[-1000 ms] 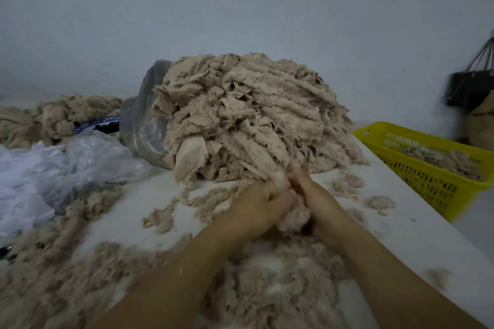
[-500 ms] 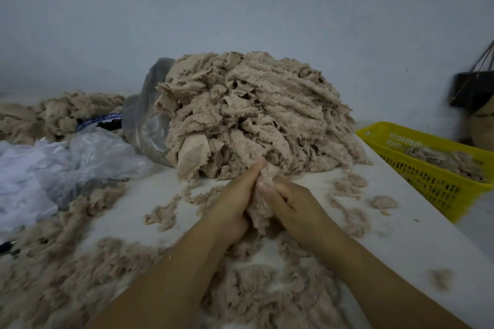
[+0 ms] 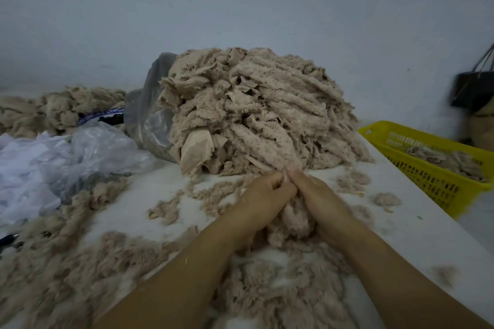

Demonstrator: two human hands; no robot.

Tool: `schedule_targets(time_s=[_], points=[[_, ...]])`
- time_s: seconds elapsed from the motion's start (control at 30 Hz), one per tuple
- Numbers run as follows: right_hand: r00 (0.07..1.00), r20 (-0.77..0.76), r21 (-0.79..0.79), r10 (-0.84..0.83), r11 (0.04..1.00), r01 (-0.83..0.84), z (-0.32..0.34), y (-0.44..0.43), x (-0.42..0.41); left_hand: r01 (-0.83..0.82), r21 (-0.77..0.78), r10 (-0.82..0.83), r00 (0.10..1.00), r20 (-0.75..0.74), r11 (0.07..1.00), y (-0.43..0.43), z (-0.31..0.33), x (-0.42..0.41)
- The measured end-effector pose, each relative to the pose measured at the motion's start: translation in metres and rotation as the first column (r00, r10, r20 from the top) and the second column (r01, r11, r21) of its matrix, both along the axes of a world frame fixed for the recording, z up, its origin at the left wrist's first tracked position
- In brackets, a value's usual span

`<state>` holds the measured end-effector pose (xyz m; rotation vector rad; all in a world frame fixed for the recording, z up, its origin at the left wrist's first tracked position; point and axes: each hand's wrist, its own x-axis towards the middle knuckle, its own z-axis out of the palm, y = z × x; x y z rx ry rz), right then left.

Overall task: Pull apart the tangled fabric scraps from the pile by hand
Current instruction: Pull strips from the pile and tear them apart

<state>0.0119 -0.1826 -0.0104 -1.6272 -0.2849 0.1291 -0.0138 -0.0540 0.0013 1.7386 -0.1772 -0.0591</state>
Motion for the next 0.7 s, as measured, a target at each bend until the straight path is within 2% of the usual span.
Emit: schedule_targets(time_s=[0.07,0.17,0.23,0.3,0.37,0.43,0.5,0.6,0.67,0.7], points=[[0.998,-0.007,0.016,-0.07,0.997,0.07,-0.001,0.0,0.001,-0.059,-0.021,0.059,0.998,-0.003,0.998,0.002,0.002,0.003],[0.98,0.028,-0.063,-0.198,0.978,0.2,-0.006,0.003,0.004,-0.162,0.002,0.162,0.987,0.0,0.987,0.006,0.002,0.007],[0.96,0.023,-0.037,-0.278,0.96,0.278,-0.005,0.003,0.007,-0.205,-0.032,0.205,0.979,0.009,0.978,0.006,0.002,0.007],[0.932,-0.124,0.153,-0.341,0.921,0.358,0.0,-0.006,0.014,-0.263,-0.158,0.261,0.965,-0.033,0.952,0.012,0.007,0.008],[0.892,-0.242,0.308,-0.381,0.842,0.443,0.005,-0.022,0.021,-0.324,-0.361,0.296,0.946,-0.132,0.875,0.026,0.01,0.012],[0.879,-0.261,0.346,-0.399,0.812,0.47,0.004,-0.032,0.025,-0.315,-0.559,0.228,0.948,-0.222,0.767,0.039,0.012,0.014],[0.883,-0.254,0.335,-0.396,0.82,0.464,0.001,-0.033,0.026,-0.286,-0.688,0.14,0.955,-0.261,0.667,0.044,0.013,0.014],[0.91,-0.114,0.157,-0.4,0.897,0.414,-0.002,-0.022,0.021,-0.253,-0.7,0.108,0.964,-0.245,0.668,0.041,0.01,0.015],[0.905,0.069,-0.024,-0.419,0.907,0.421,-0.001,-0.018,0.015,-0.224,-0.672,0.106,0.971,-0.212,0.706,0.036,0.01,0.015],[0.883,0.183,-0.062,-0.432,0.892,0.449,0.001,-0.017,0.011,-0.207,-0.659,0.097,0.975,-0.199,0.723,0.033,0.01,0.014]])
